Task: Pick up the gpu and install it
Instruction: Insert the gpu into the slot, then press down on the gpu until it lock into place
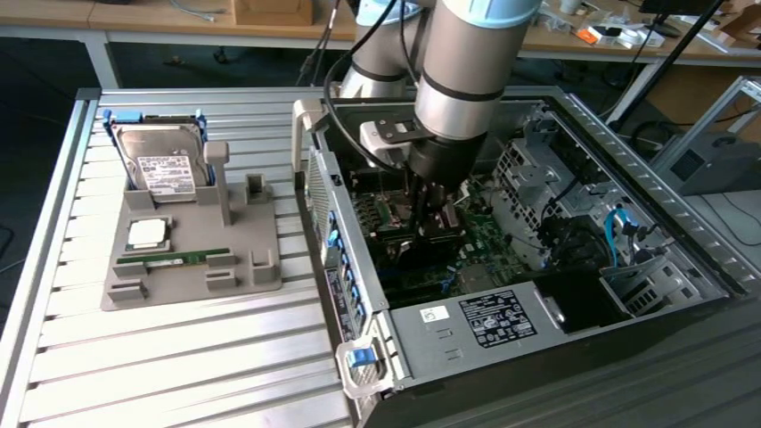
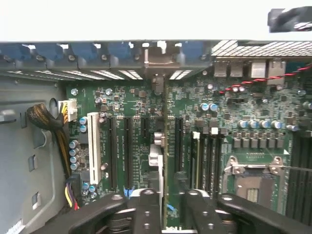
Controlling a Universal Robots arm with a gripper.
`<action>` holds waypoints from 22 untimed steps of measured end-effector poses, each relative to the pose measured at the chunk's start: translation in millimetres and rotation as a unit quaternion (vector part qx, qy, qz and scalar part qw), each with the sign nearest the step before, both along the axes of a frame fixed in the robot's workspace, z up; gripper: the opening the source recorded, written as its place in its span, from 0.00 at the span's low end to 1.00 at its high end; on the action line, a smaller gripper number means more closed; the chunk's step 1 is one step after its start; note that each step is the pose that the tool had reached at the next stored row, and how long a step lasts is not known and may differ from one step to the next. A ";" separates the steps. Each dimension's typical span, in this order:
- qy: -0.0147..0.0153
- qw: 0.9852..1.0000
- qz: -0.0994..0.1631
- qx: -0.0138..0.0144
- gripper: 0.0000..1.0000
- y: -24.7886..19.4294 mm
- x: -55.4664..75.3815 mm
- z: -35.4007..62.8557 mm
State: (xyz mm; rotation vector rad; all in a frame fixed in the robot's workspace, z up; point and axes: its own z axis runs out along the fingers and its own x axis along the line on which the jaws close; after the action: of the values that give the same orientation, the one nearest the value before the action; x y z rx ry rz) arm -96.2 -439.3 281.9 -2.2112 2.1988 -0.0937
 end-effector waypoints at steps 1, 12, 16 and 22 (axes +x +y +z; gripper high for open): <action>0.000 1.000 0.000 0.000 0.20 0.4 0.0 0.9; 0.024 1.000 0.000 0.000 0.11 0.3 49.1 1.3; 0.032 0.999 0.000 0.000 0.11 -0.4 65.0 0.9; 0.033 0.999 0.000 0.000 0.11 -0.3 64.2 0.9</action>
State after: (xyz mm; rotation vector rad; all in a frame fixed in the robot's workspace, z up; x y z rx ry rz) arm -32.0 -439.6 282.8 -2.2452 2.2307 -0.0210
